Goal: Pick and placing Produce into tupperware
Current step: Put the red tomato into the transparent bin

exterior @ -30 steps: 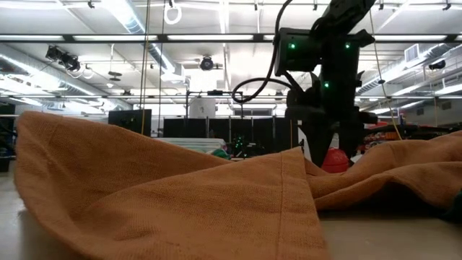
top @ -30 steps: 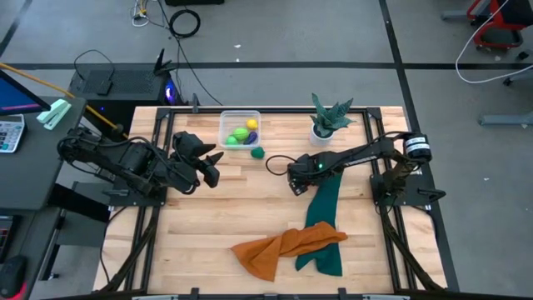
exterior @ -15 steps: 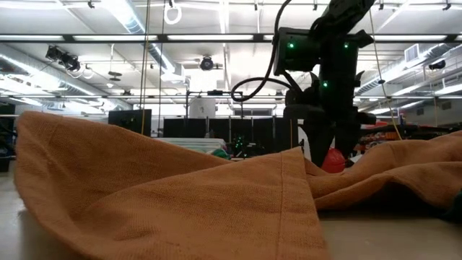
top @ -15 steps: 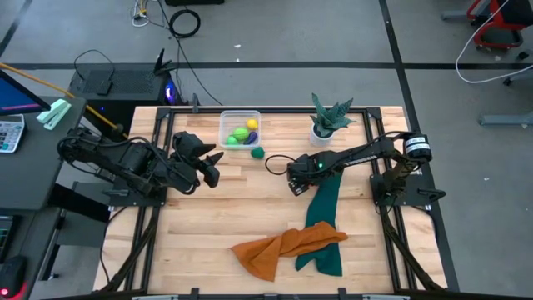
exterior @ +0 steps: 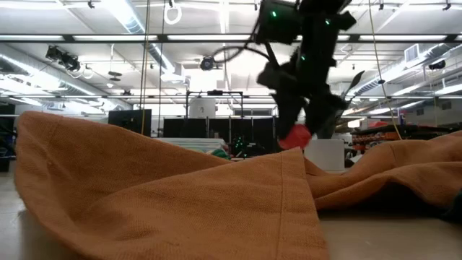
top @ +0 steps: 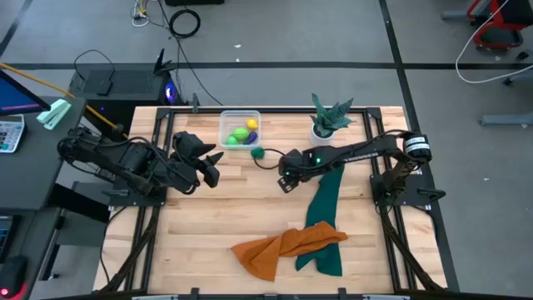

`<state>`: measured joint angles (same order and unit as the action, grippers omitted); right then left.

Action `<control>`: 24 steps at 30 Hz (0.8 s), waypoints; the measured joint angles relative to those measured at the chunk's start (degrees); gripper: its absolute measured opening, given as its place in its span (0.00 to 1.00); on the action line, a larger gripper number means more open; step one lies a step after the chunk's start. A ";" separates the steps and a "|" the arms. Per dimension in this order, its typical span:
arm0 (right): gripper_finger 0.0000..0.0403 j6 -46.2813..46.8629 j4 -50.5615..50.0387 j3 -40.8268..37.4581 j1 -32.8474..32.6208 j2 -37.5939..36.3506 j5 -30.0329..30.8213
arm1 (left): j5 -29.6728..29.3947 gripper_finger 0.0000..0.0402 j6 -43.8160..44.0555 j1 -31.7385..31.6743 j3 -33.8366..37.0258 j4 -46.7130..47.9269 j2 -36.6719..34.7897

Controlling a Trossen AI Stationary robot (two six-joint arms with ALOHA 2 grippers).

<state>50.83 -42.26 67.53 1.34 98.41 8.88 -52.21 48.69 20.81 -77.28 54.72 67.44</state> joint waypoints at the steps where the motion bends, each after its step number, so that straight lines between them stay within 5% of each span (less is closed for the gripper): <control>1: 0.55 -0.62 -0.06 1.02 0.00 0.00 0.00 | 0.00 0.43 0.00 0.00 0.00 0.01 0.00; 11: 0.55 -9.13 2.31 11.58 1.86 0.00 2.99 | 0.00 0.43 0.15 0.01 0.00 0.00 0.00; 24: 0.55 -20.03 17.57 18.57 10.25 0.00 3.00 | 0.00 0.43 0.83 -0.01 0.00 -0.10 0.00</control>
<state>30.79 -24.69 86.10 11.59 98.41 11.89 -52.21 49.51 20.80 -77.28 54.62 67.44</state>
